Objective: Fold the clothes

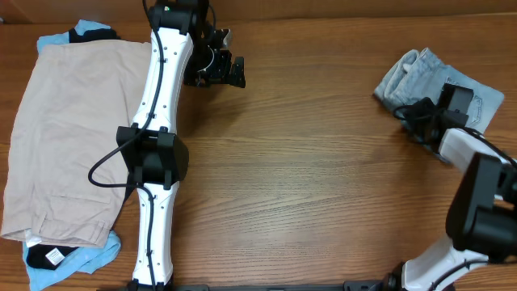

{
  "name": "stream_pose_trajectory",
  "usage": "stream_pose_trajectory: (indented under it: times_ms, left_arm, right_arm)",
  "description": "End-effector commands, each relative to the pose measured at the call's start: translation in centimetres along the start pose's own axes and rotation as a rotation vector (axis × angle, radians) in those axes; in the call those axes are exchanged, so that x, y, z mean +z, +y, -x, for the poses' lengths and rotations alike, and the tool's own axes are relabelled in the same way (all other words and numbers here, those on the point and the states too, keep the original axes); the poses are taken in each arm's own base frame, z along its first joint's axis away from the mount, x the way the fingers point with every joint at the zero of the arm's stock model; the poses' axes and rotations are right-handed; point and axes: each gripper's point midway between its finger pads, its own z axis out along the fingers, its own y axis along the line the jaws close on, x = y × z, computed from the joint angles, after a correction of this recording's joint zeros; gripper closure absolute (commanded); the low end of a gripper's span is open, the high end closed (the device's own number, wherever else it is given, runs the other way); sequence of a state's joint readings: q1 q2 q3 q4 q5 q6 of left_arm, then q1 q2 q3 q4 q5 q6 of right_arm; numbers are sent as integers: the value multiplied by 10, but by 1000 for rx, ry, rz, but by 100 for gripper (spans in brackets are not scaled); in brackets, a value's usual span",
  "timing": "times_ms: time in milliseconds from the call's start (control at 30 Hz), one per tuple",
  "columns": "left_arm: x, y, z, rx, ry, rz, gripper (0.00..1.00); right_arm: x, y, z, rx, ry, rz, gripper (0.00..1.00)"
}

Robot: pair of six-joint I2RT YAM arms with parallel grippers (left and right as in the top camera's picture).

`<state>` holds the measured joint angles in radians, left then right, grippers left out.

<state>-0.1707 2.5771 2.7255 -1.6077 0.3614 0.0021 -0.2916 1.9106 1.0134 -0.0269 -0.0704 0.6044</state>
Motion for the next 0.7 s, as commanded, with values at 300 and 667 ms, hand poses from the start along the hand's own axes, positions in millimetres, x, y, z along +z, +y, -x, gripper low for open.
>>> stream_pose_trajectory:
  times_ms: [300, 667]
  left_arm:
    - [0, 2, 1, 4, -5, 36, 0]
    - [0, 2, 6, 6, -22, 39, 0]
  right_arm:
    - [67, 39, 3, 38, -196, 178, 84]
    - [52, 133, 50, -212, -286, 356, 34]
